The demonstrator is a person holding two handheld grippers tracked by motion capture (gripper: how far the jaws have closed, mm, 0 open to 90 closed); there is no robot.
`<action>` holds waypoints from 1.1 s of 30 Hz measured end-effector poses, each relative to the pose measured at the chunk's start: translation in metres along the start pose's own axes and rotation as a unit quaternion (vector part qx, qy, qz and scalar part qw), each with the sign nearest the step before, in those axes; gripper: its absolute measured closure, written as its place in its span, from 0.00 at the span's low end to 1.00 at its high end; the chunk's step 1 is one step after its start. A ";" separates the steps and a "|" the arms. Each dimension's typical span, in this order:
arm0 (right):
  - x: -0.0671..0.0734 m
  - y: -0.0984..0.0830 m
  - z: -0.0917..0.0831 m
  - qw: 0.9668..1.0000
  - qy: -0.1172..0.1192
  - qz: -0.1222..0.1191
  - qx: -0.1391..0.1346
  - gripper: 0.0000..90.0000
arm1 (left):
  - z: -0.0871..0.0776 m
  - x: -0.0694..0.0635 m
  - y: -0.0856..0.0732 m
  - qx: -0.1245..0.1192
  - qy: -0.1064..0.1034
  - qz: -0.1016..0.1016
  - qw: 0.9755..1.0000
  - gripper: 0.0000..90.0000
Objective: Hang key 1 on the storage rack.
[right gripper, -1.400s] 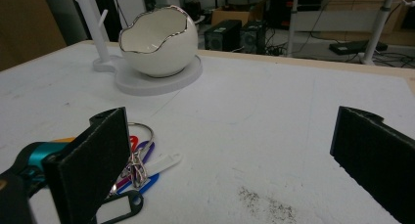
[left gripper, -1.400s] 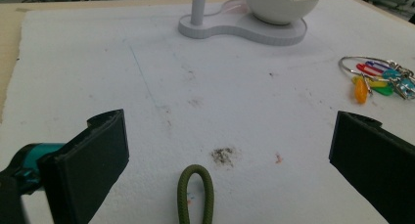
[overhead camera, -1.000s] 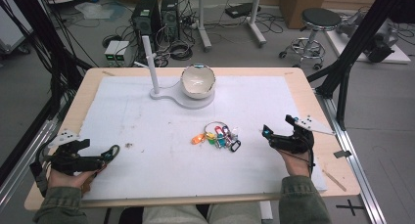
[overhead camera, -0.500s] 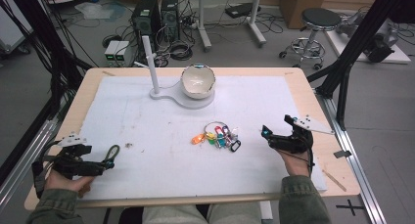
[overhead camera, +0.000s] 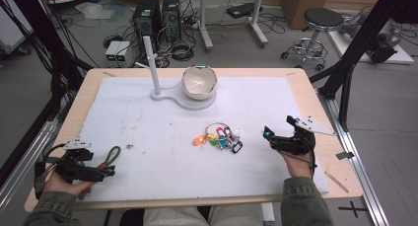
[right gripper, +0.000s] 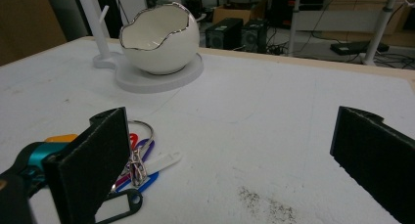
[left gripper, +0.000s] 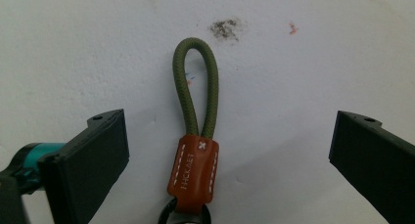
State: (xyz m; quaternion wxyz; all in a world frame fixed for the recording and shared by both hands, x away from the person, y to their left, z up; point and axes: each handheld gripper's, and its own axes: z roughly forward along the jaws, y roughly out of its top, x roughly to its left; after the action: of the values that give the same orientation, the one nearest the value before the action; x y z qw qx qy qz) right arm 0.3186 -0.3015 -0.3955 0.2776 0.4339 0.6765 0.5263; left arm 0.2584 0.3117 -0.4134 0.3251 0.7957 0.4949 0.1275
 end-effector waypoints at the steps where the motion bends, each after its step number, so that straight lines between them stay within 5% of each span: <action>1: 0.000 0.000 0.000 1.000 -0.001 0.001 0.001 0.01 | 0.000 0.000 -0.001 0.002 0.003 0.000 1.000 0.02; 4: 0.000 0.000 0.000 1.000 -0.001 0.000 0.000 0.01 | 0.000 0.000 -0.002 0.006 0.009 0.007 1.000 0.11; 12: 0.000 0.000 0.000 1.000 0.004 0.003 0.002 0.01 | 0.002 0.000 -0.005 0.016 0.021 0.009 1.000 0.14; 17: 0.000 0.000 0.001 1.000 0.003 0.005 0.004 0.01 | 0.002 0.000 -0.006 0.015 0.044 0.008 0.999 0.27; 25: -0.001 0.000 0.000 1.000 0.002 0.008 0.002 0.01 | 0.003 0.002 -0.010 0.022 0.043 0.007 0.999 0.37; 33: -0.002 0.000 0.001 1.000 -0.006 0.006 0.004 0.01 | 0.004 0.003 -0.015 0.031 0.057 0.007 0.998 0.74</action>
State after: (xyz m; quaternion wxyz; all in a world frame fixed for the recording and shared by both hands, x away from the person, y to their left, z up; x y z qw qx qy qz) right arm 0.3205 -0.3032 -0.3957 0.2765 0.4419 0.6748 0.5224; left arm 0.2516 0.3165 -0.4265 0.2707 0.8003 0.5107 0.1596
